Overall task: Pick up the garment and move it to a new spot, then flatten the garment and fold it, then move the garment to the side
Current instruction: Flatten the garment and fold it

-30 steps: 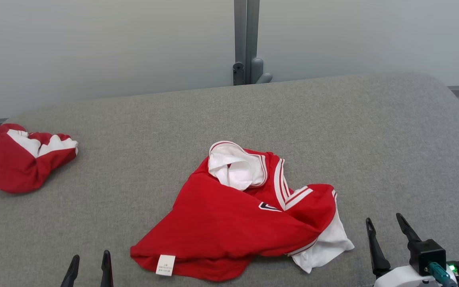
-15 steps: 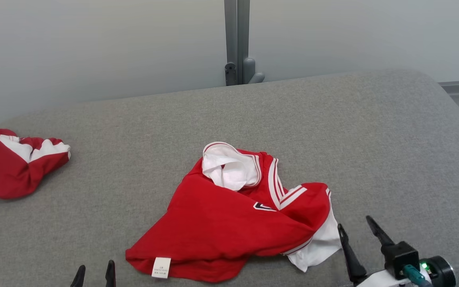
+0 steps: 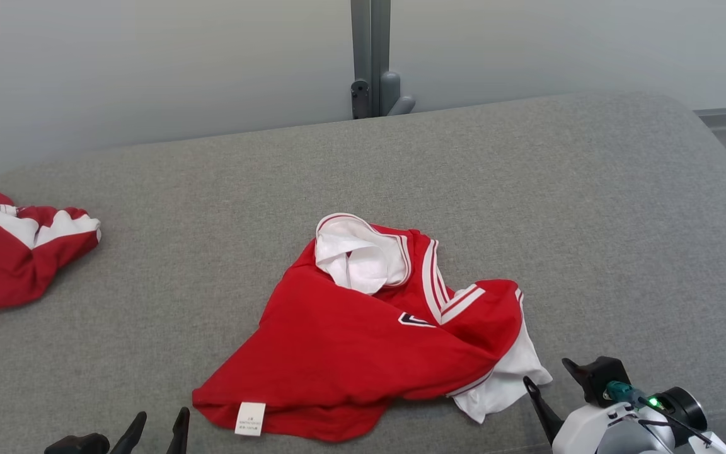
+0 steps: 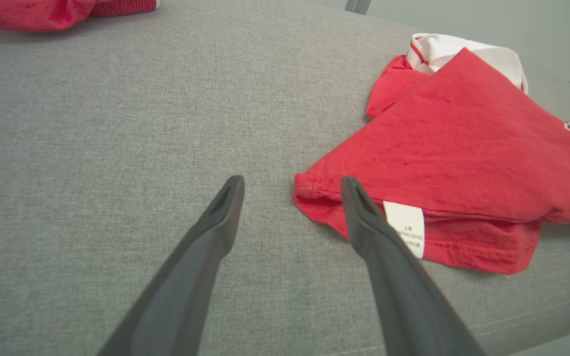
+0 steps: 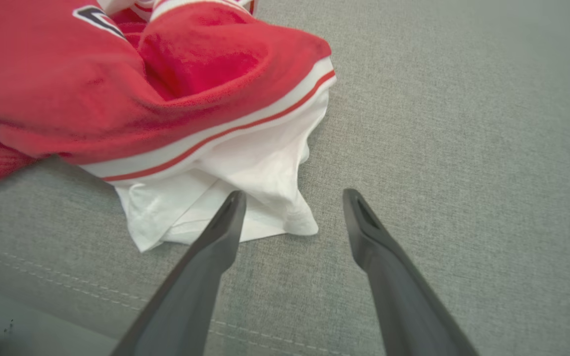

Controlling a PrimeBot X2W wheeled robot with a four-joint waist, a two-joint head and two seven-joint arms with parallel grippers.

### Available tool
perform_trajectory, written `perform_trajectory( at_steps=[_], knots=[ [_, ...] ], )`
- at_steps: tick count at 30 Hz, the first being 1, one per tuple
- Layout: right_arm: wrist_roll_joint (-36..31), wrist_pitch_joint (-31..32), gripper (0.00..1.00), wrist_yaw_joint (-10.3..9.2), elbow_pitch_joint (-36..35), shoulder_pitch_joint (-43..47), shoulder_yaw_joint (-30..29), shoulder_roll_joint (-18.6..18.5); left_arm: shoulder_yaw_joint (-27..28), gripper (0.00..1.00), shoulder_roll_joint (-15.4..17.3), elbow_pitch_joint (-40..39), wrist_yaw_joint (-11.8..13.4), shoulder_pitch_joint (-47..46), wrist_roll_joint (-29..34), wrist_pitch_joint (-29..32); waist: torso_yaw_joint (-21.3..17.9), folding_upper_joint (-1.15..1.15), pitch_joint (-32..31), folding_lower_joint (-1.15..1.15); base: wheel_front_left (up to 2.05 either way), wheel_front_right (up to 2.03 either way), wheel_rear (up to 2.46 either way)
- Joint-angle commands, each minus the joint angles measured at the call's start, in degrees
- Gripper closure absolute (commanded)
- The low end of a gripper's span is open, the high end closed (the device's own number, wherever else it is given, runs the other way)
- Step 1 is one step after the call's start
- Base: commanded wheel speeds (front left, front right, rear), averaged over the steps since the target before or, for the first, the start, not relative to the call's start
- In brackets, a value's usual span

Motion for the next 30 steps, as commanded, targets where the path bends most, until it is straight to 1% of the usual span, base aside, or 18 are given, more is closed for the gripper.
perform_trajectory(
  at_steps=[1, 5, 12, 20, 24, 30],
  knots=[
    [0.71, 0.97, 0.00, -0.10, 1.11, -1.55, 0.85, -0.49, -0.68, 0.00, 1.18, 0.50, -0.01, -1.22, -0.92, 0.26, -0.02, 0.44, 1.17, 0.00, 0.00, 0.00, 0.00],
    [1.27, 1.30, 0.00, -0.10, 2.91, -3.21, 1.49, -0.42, -2.00, 0.00, 1.92, 1.12, -0.01, -2.49, -1.53, 0.03, 0.17, 0.44, 2.39, 0.00, 0.00, 0.00, 0.00],
    [2.19, 0.19, 0.00, -0.10, 6.94, -6.52, 3.16, -0.29, -5.47, 0.00, 3.61, 2.22, -0.01, -4.77, -5.31, 0.57, 1.08, 0.44, 4.17, 0.00, 0.00, 0.00, 0.00],
    [2.01, -1.35, 0.00, -0.10, 9.68, -9.54, 3.77, 0.37, -13.08, 0.00, 7.36, 3.16, -0.02, -9.28, -9.97, 1.25, 1.65, 0.44, 6.57, 0.00, 0.00, 0.00, 0.00],
    [1.86, -2.01, 0.00, -0.10, 10.64, -10.85, 4.34, 0.57, -16.78, 0.00, 8.12, 4.75, -0.02, -12.04, -12.03, 1.42, 1.42, 0.44, 7.67, 0.00, 0.00, 0.00, 0.00],
    [1.67, -2.96, 0.00, -0.10, 12.10, -11.95, 4.46, 0.49, -22.19, 0.00, 9.38, 5.06, -0.02, -14.43, -16.30, 1.05, 1.11, 0.44, 8.68, 0.00, 0.00, 0.00, 0.00]
  ],
)
